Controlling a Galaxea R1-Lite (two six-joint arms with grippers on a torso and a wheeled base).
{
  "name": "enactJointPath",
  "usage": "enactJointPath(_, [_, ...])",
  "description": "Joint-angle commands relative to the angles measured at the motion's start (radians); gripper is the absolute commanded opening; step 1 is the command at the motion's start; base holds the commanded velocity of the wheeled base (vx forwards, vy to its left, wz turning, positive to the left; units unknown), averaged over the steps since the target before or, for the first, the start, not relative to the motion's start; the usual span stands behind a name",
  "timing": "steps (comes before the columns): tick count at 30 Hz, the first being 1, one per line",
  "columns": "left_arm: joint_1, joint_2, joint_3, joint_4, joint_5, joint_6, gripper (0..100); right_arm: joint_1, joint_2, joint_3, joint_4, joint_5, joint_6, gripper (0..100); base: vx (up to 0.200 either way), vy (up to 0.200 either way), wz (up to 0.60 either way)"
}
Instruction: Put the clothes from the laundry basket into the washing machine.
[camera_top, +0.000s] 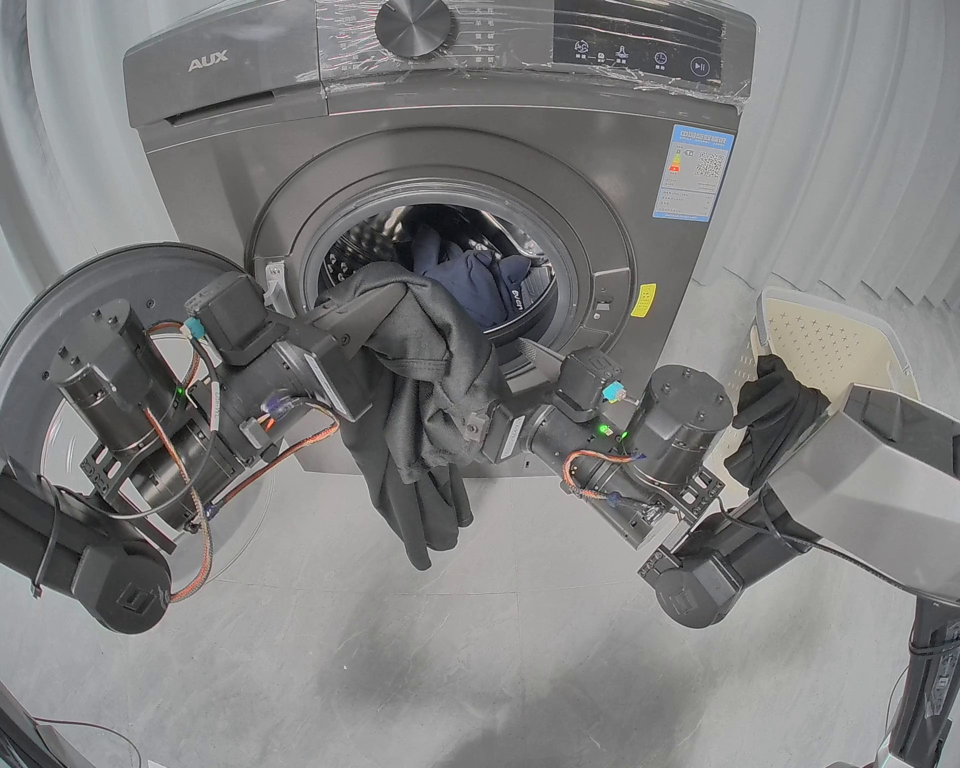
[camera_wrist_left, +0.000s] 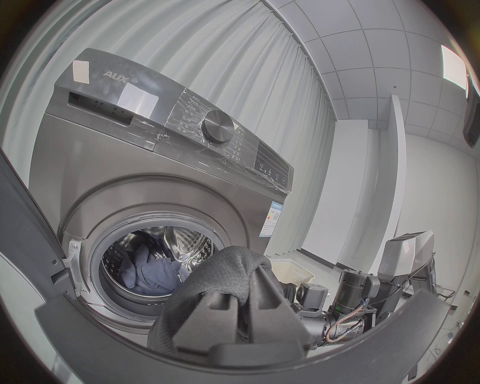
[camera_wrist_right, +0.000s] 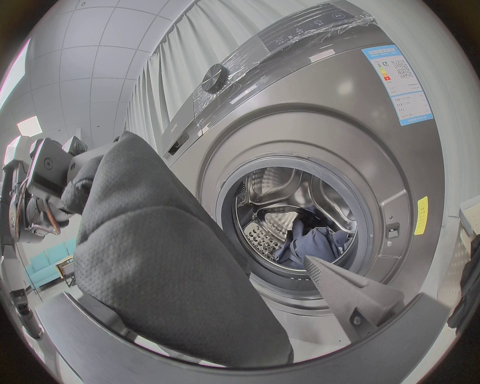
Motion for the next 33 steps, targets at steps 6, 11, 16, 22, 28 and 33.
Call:
enactJointPath(6, [0.000, 0.012, 0.004, 0.000, 0.000, -0.001, 0, 0.010, -0.002, -0.015, -0.013, 0.000, 0.012, 0, 0.000, 0.000, 0.00])
enactJointPath(11, [0.002, 0.014, 0.003, 0.000, 0.000, -0.002, 0, 0.019, -0.021, 0.024, -0.013, 0.000, 0.010, 0, 0.000, 0.000, 0.00])
enactJointPath(16, [0.006, 0.014, 0.000, 0.001, 0.000, -0.004, 0, 0.033, -0.054, 0.070, -0.013, 0.000, 0.010, 0, 0.000, 0.000, 0.00])
enactJointPath(22, [0.008, 0.011, 0.007, 0.004, -0.020, -0.010, 100, 0.044, -0.142, 0.133, -0.013, -0.003, 0.010, 0, 0.000, 0.000, 0.00])
enactJointPath(28, [0.012, 0.044, 0.007, 0.001, -0.007, -0.022, 100, 0.042, -0.208, 0.173, -0.013, -0.004, 0.012, 0, 0.000, 0.000, 0.00])
enactJointPath(33, [0.045, 0.081, 0.009, -0.005, -0.007, -0.021, 100, 0.030, -0.245, 0.175, -0.009, -0.014, 0.010, 0, 0.000, 0.000, 0.00])
